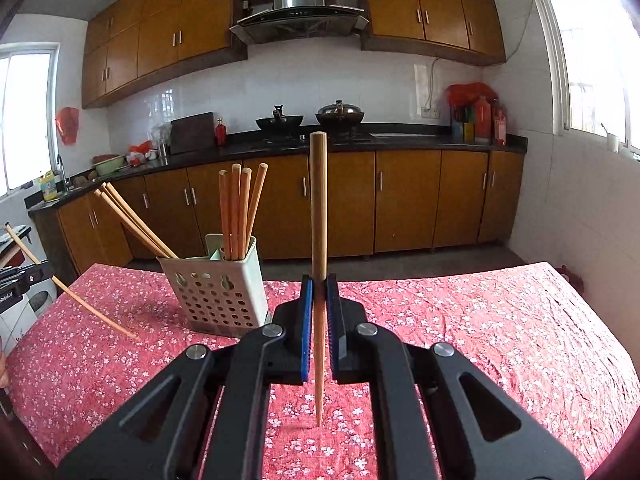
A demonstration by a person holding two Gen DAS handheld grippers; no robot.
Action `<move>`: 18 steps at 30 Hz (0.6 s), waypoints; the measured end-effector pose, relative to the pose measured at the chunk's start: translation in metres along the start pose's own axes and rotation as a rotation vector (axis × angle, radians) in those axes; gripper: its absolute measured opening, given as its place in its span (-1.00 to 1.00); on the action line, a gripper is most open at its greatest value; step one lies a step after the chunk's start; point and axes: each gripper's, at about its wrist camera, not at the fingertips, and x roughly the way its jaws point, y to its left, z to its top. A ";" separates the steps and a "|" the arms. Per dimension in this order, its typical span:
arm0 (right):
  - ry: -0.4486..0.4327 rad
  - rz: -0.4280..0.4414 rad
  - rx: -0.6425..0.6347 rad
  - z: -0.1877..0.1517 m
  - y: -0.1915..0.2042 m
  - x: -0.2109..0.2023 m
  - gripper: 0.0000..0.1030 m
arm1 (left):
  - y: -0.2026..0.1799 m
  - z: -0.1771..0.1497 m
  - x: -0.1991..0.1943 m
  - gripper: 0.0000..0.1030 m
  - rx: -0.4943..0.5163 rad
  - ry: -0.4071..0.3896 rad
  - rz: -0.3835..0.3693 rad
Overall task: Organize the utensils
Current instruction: 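Lift both held chopsticks upright and carry them above the perforated holder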
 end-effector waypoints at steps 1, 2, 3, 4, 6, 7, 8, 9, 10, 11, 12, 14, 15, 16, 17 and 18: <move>0.000 0.001 0.001 0.000 0.000 0.000 -0.85 | 0.000 0.000 0.000 -0.85 0.000 -0.002 0.000; -0.002 0.003 0.003 0.001 0.000 -0.001 -0.85 | -0.001 0.001 -0.001 -0.85 0.000 -0.005 -0.004; -0.006 0.010 0.008 0.003 0.000 -0.002 -0.85 | -0.003 0.003 -0.003 -0.85 0.002 -0.010 -0.013; -0.013 0.019 0.013 0.006 0.002 -0.003 -0.85 | -0.004 0.005 -0.005 -0.85 0.004 -0.016 -0.022; -0.038 0.044 0.024 0.015 0.004 -0.007 -0.85 | -0.009 0.012 -0.010 -0.85 0.008 -0.030 -0.046; -0.056 0.058 0.027 0.021 0.006 -0.011 -0.85 | -0.012 0.017 -0.014 -0.85 0.011 -0.043 -0.060; -0.076 0.072 0.029 0.027 0.008 -0.014 -0.85 | -0.015 0.023 -0.017 -0.85 0.012 -0.057 -0.073; -0.101 0.089 0.030 0.034 0.010 -0.019 -0.85 | -0.018 0.028 -0.021 -0.85 0.012 -0.073 -0.087; -0.122 0.101 0.029 0.040 0.012 -0.023 -0.85 | -0.022 0.036 -0.026 -0.85 0.010 -0.096 -0.101; -0.147 0.114 0.027 0.047 0.015 -0.027 -0.85 | -0.025 0.043 -0.031 -0.85 0.007 -0.120 -0.113; -0.173 0.126 0.023 0.053 0.018 -0.031 -0.85 | -0.028 0.051 -0.035 -0.85 0.002 -0.146 -0.128; -0.236 0.151 0.016 0.068 0.025 -0.038 -0.85 | -0.034 0.065 -0.042 -0.85 -0.006 -0.194 -0.146; -0.263 0.160 0.014 0.073 0.028 -0.041 -0.85 | -0.037 0.070 -0.044 -0.85 -0.008 -0.212 -0.151; -0.285 0.167 0.014 0.078 0.030 -0.042 -0.85 | -0.040 0.078 -0.047 -0.85 -0.014 -0.237 -0.159; -0.307 0.175 0.015 0.082 0.033 -0.043 -0.85 | -0.043 0.084 -0.048 -0.85 -0.019 -0.256 -0.165; -0.331 0.189 0.017 0.088 0.036 -0.043 -0.85 | -0.047 0.090 -0.048 -0.85 -0.024 -0.271 -0.169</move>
